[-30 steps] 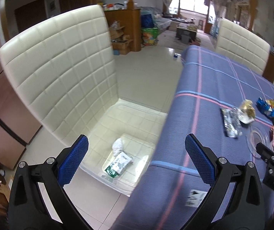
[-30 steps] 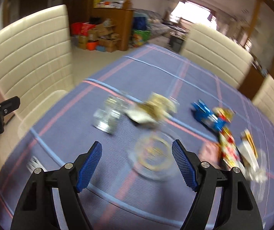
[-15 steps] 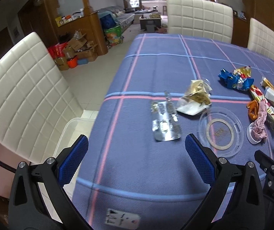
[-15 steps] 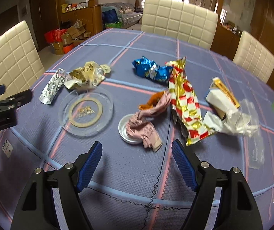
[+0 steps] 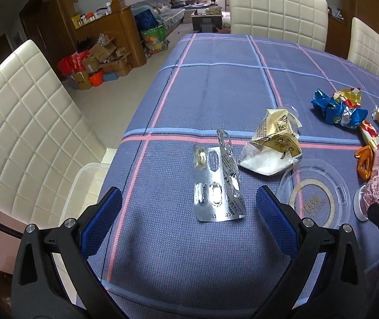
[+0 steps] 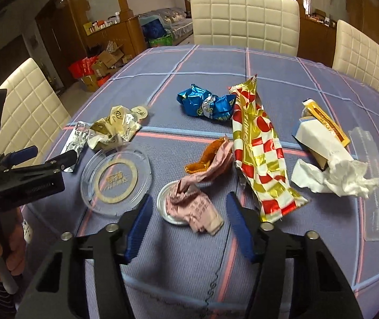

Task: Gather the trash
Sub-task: 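Return both tools over the table toward the foil pack and pink wrapper, then grasp the foil blister pack with the left tool while the right tool grasps the pink wrapper, then carry foil pack and pink wrapper to the bin and release both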

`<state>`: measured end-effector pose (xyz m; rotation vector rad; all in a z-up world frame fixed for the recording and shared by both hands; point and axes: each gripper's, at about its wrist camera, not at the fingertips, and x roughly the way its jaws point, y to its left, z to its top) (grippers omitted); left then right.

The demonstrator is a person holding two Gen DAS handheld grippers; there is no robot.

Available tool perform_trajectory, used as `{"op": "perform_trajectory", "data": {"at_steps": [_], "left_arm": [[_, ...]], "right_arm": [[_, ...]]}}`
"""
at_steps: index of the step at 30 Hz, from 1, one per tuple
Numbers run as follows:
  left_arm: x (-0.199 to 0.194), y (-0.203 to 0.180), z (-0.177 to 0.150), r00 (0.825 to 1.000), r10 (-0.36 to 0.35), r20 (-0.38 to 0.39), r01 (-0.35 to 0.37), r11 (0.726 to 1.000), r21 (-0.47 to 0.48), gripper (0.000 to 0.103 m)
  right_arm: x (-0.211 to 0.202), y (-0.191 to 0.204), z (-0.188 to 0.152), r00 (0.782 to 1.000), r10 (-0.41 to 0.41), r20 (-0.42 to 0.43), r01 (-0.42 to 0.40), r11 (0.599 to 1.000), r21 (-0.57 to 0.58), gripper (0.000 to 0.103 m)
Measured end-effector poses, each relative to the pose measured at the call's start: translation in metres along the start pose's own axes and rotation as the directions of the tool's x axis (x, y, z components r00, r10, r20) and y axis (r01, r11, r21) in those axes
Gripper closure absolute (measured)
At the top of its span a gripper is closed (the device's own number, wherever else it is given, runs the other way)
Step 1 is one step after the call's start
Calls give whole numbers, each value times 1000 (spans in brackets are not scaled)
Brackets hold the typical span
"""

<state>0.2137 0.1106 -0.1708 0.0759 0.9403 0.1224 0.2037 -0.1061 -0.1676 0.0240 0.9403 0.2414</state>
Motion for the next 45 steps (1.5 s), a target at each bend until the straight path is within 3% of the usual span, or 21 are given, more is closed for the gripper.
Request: {"op": "perform_trajectory", "data": {"at_steps": [5, 11, 16, 17, 22, 31, 45], "left_arm": [[6, -1, 0, 1000, -11, -7, 11, 1000, 1, 4], [9, 0, -1, 1000, -22, -15, 22, 1000, -2, 9], [12, 3, -1, 998, -58, -32, 57, 998, -25, 36], [14, 4, -1, 996, -74, -45, 72, 997, -34, 50], [12, 4, -2, 995, -89, -41, 88, 995, -38, 62], [7, 3, -2, 994, -108, -18, 107, 994, -33, 67], [-45, 23, -13, 991, -104, 85, 108, 993, -37, 70]], "right_arm": [[13, -8, 2, 1000, 12, -29, -11, 999, 33, 78], [3, -7, 0, 1000, 6, 26, -7, 1000, 24, 82], [-9, -4, -1, 998, 10, 57, -10, 1000, -9, 82], [-11, -3, -2, 998, -9, 63, 10, 1000, -13, 81], [-13, -4, -4, 997, -46, 66, 48, 998, -26, 79], [-16, 1, -5, 994, -40, 97, 44, 998, -43, 83], [-26, 27, -2, 996, 2, 92, 6, 997, -77, 83]]}}
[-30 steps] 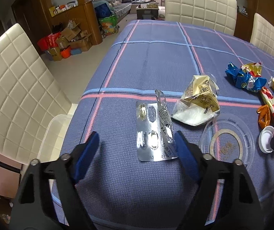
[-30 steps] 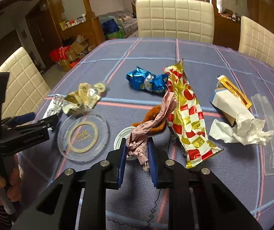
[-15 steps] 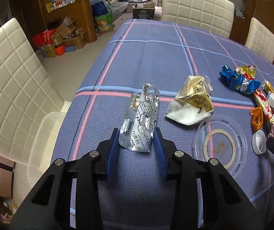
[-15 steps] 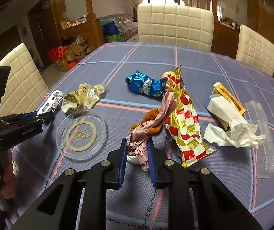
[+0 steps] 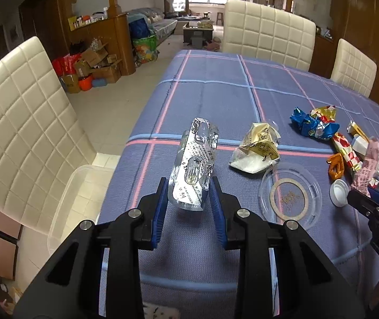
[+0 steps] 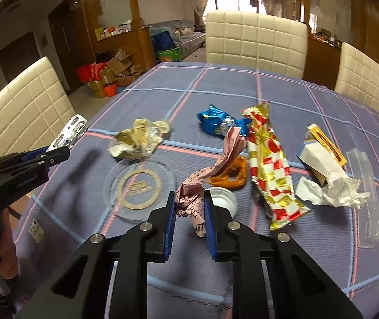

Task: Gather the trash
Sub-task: 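Carry foil pack and pink wrapper to the bin and release both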

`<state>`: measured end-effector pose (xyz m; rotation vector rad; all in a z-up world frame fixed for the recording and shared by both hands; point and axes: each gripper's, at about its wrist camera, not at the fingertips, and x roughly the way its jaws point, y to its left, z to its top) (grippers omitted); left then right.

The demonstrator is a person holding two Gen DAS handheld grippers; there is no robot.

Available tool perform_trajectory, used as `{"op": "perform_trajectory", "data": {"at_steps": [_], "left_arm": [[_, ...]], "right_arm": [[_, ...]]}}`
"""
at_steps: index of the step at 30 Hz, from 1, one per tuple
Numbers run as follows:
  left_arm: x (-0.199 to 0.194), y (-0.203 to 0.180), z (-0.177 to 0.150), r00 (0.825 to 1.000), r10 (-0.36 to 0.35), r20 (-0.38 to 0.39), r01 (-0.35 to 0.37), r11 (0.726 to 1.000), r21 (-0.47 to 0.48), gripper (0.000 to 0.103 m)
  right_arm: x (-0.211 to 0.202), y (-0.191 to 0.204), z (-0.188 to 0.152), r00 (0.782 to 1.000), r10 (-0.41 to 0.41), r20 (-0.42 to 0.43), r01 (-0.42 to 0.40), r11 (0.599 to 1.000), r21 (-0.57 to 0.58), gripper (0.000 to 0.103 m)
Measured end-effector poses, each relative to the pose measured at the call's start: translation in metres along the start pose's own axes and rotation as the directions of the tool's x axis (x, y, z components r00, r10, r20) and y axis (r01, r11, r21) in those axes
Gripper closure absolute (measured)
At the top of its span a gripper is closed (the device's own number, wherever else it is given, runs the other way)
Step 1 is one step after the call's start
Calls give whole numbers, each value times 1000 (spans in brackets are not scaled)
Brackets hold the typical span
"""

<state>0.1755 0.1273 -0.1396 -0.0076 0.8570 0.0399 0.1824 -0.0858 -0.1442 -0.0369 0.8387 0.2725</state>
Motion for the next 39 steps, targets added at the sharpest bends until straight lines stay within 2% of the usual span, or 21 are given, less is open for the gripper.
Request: {"op": "perform_trajectory", "data": {"at_steps": [6, 12, 15, 18, 26, 31, 36, 39], "left_arm": [[-29, 19, -11, 997, 56, 57, -56, 998, 3, 70], [-45, 56, -24, 992, 104, 69, -101, 994, -46, 70], [-50, 73, -31, 989, 130, 75, -126, 990, -63, 70], [-54, 89, -36, 985, 150, 79, -144, 986, -84, 70], [-52, 128, -42, 977, 199, 73, -187, 972, -141, 70], [-49, 146, -42, 971, 230, 67, -216, 962, -166, 70], [-45, 166, -41, 964, 259, 58, -243, 950, -195, 70], [-43, 176, -40, 962, 269, 51, -253, 944, -211, 70]], "right_arm": [[3, 33, 9, 999, 47, -8, -47, 998, -52, 83], [8, 85, 22, 992, 127, 20, -122, 979, -163, 83], [13, 111, 28, 985, 167, 46, -153, 963, -222, 83], [21, 140, 35, 984, 169, 63, -144, 946, -290, 83], [27, 197, 40, 961, 266, 80, -210, 885, -416, 83], [38, 216, 44, 962, 268, 53, -216, 864, -454, 83], [49, 228, 50, 954, 298, 24, -254, 850, -461, 80], [54, 238, 54, 956, 291, 30, -240, 839, -488, 80]]}}
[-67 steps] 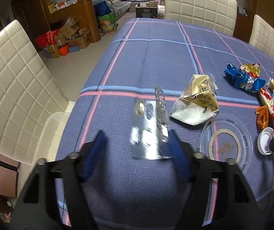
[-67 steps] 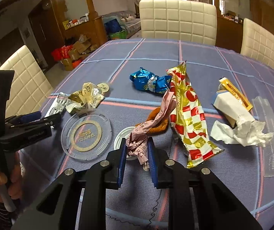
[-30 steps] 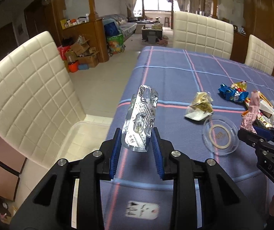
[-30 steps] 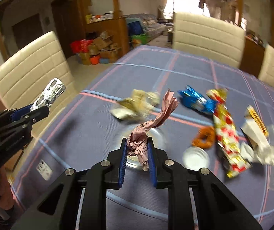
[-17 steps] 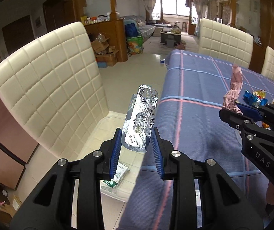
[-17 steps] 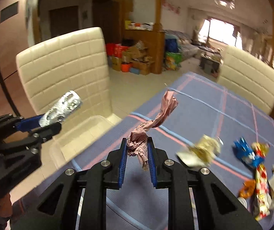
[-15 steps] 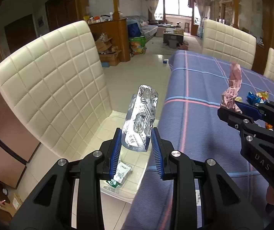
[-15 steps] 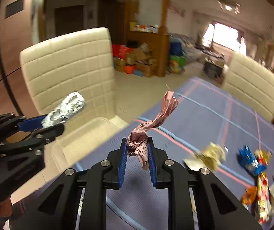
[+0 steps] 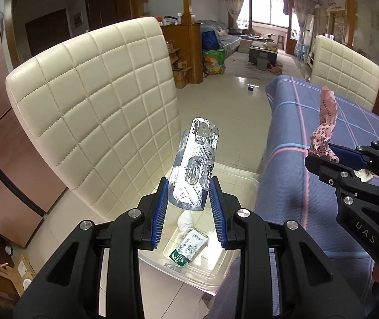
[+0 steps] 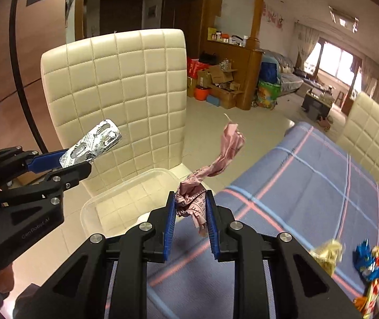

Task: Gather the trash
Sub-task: 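Carry foil pack and pink wrapper to the bin and release both, then move both tools back over the table toward the clear plastic lid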

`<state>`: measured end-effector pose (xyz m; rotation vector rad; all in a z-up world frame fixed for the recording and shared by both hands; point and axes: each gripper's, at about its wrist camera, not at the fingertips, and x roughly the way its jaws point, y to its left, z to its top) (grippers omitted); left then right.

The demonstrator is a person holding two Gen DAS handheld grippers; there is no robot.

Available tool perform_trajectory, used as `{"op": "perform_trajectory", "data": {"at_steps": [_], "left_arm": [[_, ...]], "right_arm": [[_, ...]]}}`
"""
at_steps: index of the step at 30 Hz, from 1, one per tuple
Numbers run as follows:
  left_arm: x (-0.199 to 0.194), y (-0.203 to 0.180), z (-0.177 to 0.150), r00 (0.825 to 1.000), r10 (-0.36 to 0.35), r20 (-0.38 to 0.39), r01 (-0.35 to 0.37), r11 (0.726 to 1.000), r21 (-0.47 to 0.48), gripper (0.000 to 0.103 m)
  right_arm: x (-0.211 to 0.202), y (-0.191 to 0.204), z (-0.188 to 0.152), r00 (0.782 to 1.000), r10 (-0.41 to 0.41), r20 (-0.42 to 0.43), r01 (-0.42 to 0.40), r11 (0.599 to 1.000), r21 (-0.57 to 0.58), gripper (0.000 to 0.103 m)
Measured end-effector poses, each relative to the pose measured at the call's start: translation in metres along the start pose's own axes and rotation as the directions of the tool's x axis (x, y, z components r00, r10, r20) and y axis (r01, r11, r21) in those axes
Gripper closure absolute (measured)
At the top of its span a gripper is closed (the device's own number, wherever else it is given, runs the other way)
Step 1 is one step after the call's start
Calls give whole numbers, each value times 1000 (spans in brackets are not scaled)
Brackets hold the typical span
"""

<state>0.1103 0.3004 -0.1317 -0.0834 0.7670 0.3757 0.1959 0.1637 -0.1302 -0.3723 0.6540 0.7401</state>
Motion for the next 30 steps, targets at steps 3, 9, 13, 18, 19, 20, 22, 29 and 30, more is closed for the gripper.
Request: {"op": "perform_trajectory", "data": {"at_steps": [3, 9, 13, 18, 19, 20, 22, 29, 30], "left_arm": [[4, 7, 1, 1000, 13, -4, -13, 1000, -9, 70], [12, 15, 0, 999, 22, -24, -23, 999, -25, 70], [15, 11, -2, 999, 19, -34, -20, 1000, -16, 70], [18, 5, -1, 999, 1, -40, -1, 1000, -5, 67], [18, 2, -1, 999, -1, -40, 1, 1000, 1, 65], [18, 1, -1, 999, -1, -40, 2, 1000, 5, 65], [17, -1, -1, 999, -2, -38, 2, 1000, 11, 60], [4, -7, -1, 1000, 0, 10, 0, 1000, 21, 15], [2, -8, -1, 1000, 3, 12, -3, 1000, 24, 14]], "right_arm": [[9, 6, 7, 1000, 15, -23, -15, 1000, -24, 72], [13, 10, 7, 999, -41, -20, 39, 998, -54, 32], [11, 9, -1, 996, -91, -15, 89, 993, -71, 32], [4, 4, -10, 994, -107, -25, 105, 993, -54, 32], [2, 3, -12, 993, -117, -27, 116, 992, -55, 32], [0, 2, -13, 992, -121, -28, 119, 991, -55, 32], [-3, 0, -15, 990, -137, -28, 136, 989, -54, 32], [-17, -10, -22, 990, -136, -34, 137, 991, 5, 32], [-19, -12, -23, 990, -135, -33, 136, 991, 11, 32]]}}
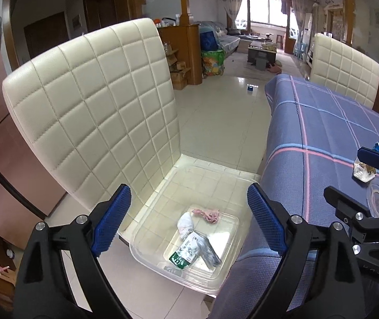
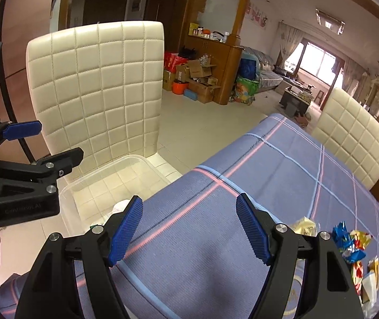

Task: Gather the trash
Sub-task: 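Move both tools back over the table toward the clear plastic lid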

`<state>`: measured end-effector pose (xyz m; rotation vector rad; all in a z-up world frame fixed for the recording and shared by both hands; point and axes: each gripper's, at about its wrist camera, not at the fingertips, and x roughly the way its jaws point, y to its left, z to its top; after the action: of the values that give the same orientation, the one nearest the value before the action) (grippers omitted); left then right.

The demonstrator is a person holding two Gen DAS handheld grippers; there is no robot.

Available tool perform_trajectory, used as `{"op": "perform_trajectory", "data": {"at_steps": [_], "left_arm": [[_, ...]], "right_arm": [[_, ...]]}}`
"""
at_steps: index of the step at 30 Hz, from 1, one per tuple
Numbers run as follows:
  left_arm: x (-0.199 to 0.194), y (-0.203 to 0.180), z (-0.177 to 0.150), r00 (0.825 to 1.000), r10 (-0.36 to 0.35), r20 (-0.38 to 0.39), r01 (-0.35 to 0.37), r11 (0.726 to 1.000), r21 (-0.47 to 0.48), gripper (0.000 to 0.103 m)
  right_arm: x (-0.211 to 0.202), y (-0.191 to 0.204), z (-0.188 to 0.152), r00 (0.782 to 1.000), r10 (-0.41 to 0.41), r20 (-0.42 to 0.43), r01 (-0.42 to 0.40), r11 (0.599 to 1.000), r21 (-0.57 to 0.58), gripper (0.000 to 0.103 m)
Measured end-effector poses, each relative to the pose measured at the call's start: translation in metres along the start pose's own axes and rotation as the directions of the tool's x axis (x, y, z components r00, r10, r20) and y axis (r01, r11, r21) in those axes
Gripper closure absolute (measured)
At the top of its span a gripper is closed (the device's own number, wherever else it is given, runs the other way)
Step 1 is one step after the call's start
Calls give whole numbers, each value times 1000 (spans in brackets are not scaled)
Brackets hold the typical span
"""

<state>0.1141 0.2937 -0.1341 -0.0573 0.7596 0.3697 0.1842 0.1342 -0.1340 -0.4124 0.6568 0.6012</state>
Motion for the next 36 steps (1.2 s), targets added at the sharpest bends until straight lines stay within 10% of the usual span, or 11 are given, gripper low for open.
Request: {"op": "perform_trajectory", "data": {"at_steps": [20, 36], "left_arm": [[-36, -64, -5, 996, -84, 20, 81, 989, 123, 7], [-34, -209, -19, 958, -266, -105, 285, 915, 287, 4]], "right_arm": [[-56, -76, -69, 997, -75, -34, 80, 977, 200, 32], [-82, -183, -163, 978, -113, -176, 186, 852, 490, 32]]}}
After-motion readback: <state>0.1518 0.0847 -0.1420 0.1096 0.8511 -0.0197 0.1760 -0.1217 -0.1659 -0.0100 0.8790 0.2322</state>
